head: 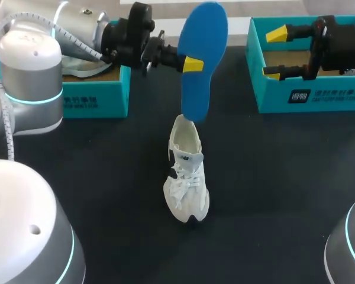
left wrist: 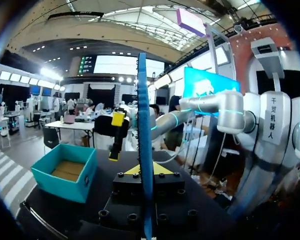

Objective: Take the shoe out of the shoebox, open the shoe tongue, remove and reinsert the insole, then place the shoe into the shoebox

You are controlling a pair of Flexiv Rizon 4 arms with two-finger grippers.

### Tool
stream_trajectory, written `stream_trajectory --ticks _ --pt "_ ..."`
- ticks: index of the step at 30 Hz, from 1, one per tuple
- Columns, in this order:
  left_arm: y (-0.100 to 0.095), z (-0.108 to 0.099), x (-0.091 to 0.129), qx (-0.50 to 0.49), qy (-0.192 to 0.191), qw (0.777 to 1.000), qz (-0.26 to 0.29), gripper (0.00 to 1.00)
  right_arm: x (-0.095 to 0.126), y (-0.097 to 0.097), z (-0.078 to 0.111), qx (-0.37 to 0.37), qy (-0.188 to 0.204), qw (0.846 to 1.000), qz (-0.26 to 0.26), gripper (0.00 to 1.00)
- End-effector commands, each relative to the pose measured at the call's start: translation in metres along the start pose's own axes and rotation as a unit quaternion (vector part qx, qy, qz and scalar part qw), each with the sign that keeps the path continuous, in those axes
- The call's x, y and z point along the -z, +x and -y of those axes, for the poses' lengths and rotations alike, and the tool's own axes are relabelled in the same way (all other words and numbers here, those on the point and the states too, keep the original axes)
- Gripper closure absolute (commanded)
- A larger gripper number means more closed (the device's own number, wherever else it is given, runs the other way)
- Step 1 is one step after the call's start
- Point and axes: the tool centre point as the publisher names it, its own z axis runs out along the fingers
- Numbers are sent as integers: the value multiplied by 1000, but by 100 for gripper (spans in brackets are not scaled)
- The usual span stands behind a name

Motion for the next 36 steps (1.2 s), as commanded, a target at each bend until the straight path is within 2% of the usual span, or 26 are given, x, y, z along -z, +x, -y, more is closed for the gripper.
stream_trajectory --ticks 1,24,27,31,36 --pt "2 -3 4 362 52 928 -69 100 0 0 0 -1 0 1000 1 0" --pt "2 -3 4 362 52 928 -69 100 0 0 0 -1 0 1000 1 0" --pt "-1 -8 3 395 61 915 -59 100 0 0 0 -1 0 1000 1 0" --pt "-11 -20 2 475 74 876 -44 100 0 0 0 -1 0 1000 1 0" --pt "-20 -32 -2 530 92 842 -44 100 0 0 0 -1 0 1000 1 0"
